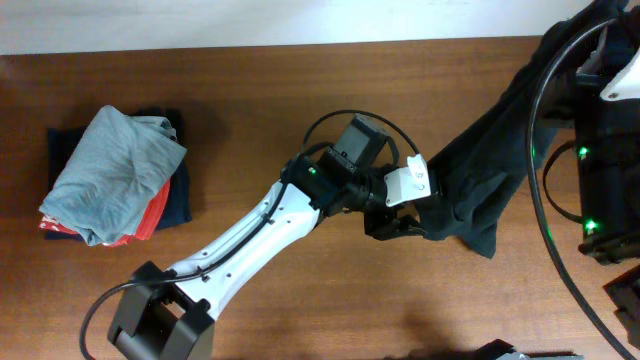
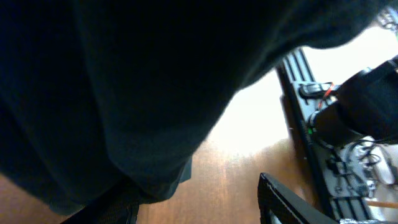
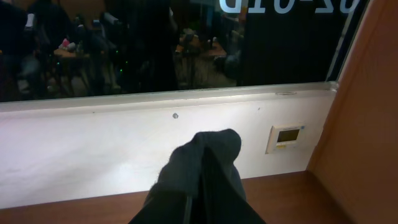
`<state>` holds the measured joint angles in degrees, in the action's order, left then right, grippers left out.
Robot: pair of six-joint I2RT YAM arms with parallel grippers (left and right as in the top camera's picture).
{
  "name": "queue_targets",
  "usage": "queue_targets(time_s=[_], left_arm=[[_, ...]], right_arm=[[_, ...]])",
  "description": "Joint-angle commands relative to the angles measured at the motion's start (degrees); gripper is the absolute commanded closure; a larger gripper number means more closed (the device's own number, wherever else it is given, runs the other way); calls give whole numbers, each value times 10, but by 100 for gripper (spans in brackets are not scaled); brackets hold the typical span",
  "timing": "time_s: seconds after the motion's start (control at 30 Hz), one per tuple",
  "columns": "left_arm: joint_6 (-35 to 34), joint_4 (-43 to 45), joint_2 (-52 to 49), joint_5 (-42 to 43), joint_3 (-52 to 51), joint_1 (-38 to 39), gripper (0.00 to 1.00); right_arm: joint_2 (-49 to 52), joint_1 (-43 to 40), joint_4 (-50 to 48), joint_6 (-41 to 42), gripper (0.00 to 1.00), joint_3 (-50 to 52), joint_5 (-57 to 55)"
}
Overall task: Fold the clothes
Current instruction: 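Grasp the hanging garment edge with the left gripper and pull it left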
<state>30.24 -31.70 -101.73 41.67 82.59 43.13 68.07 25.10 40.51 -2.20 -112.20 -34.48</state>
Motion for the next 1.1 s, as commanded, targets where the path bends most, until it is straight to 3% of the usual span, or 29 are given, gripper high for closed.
queue_targets(time_s=[0.0,0.2,0.5,0.6,0.7,0.73,0.77,1.07], left_arm=[[5,2,0,-17,-2,3,39],[-6,20,-9,-73,-2,4,40],[-11,59,-28,-76,-2,4,44],[-18,67,-28,-76,-2,4,65],[-26,68,-28,-74,-2,4,76],[-26,66,-28,-74,-2,4,83],[-34,64,-28,-75,-1,3,97],[-103,14,39,-77,14,-74,99]], right_arm=[[-14,-4,-3,-3,96,-14,9],[-20,-4,-3,-3,96,-14,13],[-21,-4,2,-3,96,-14,28],[-21,-4,2,-3,96,-14,28],[-21,-4,3,-3,96,-14,28],[-21,-4,5,-3,96,-14,28],[-21,-4,9,-3,96,-14,28],[-21,-4,44,-3,96,-14,-58]])
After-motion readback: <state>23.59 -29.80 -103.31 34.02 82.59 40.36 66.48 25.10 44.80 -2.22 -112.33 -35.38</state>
